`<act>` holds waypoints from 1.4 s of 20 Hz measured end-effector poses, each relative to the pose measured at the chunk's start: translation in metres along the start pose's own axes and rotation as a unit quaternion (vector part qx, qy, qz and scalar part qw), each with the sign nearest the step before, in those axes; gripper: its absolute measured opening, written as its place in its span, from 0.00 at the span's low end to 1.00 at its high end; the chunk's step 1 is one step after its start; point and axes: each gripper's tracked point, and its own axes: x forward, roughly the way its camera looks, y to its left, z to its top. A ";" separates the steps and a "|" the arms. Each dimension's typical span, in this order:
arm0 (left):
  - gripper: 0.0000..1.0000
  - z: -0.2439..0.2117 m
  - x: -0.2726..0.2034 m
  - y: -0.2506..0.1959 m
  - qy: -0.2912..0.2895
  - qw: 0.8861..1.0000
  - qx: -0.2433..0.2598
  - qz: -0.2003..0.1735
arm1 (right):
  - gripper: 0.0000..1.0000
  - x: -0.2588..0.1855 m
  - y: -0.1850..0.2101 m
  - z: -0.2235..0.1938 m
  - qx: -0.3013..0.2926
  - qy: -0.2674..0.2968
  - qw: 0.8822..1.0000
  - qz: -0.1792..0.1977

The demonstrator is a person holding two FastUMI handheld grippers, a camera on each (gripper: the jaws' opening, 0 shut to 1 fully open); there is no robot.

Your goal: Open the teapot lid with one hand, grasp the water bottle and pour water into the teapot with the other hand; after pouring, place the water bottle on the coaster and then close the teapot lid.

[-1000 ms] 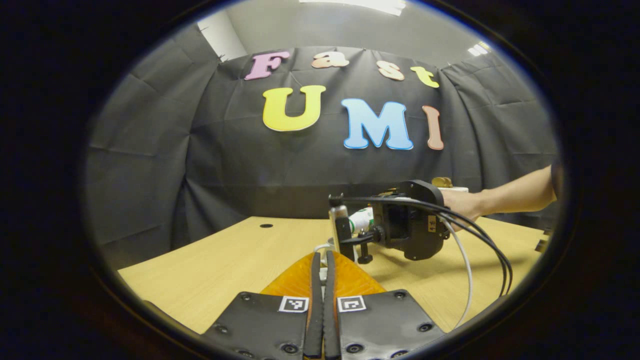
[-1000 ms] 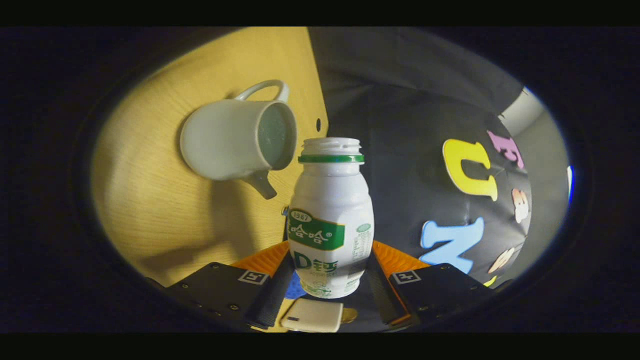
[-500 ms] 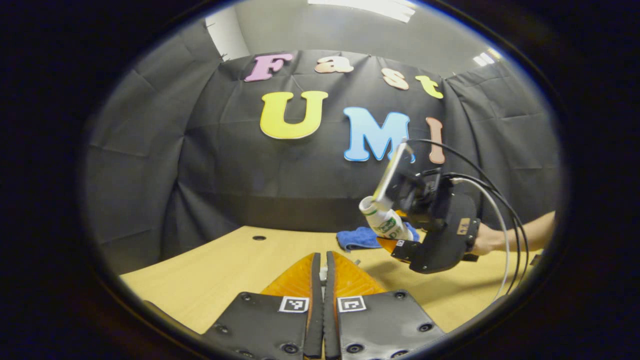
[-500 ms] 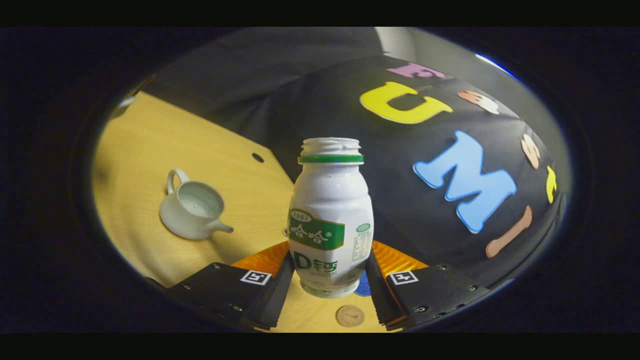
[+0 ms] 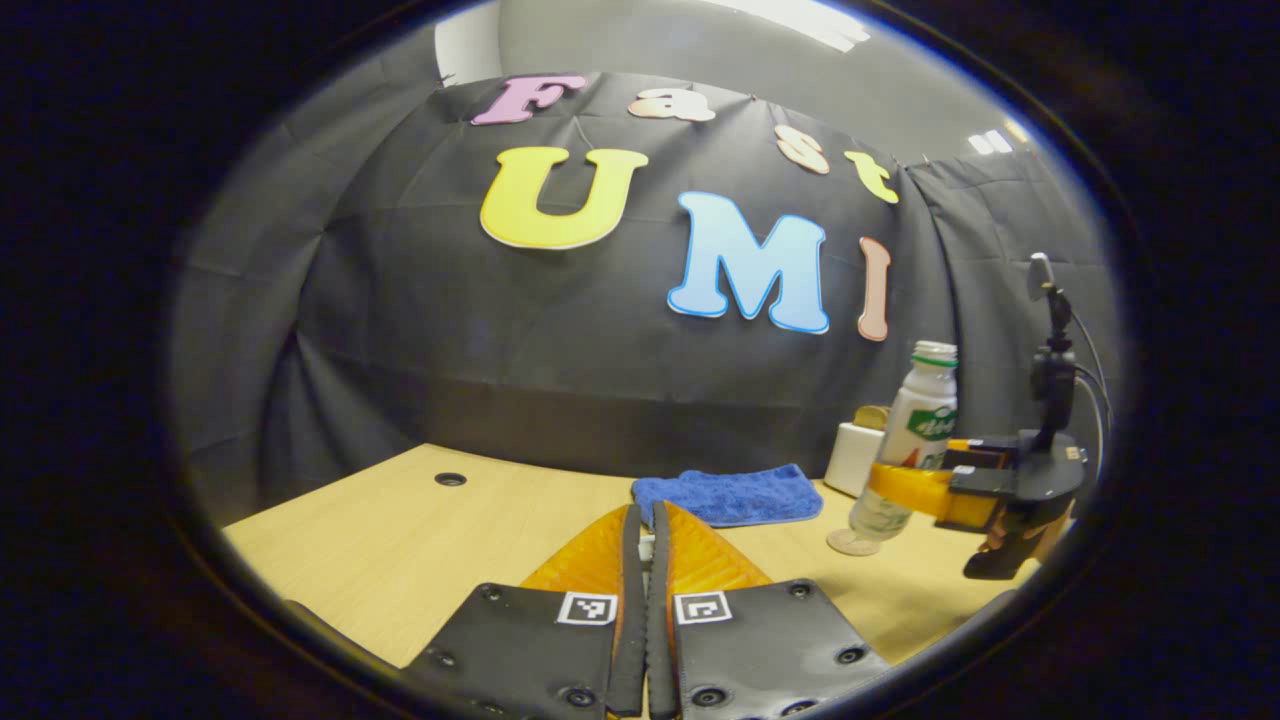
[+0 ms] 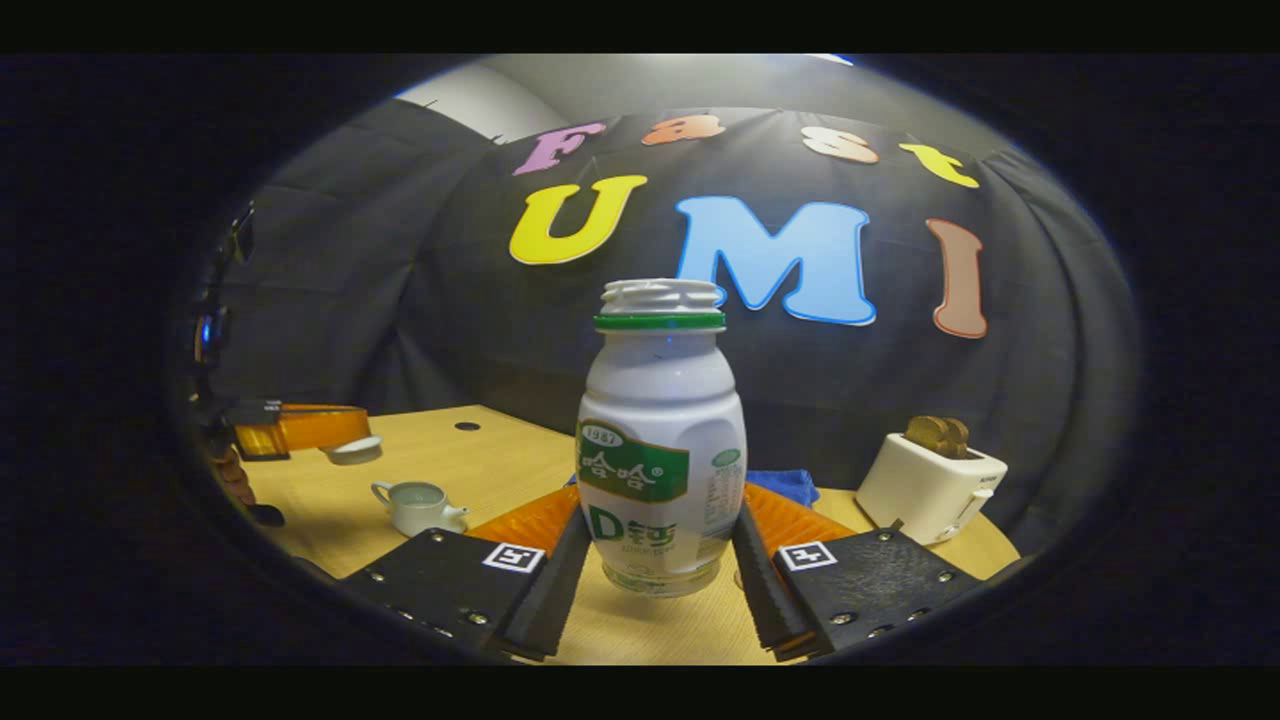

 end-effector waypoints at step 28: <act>0.55 -0.046 0.020 0.017 0.026 0.996 0.068 0.058 | 0.71 0.030 -0.083 -0.037 0.071 0.004 0.995 -0.066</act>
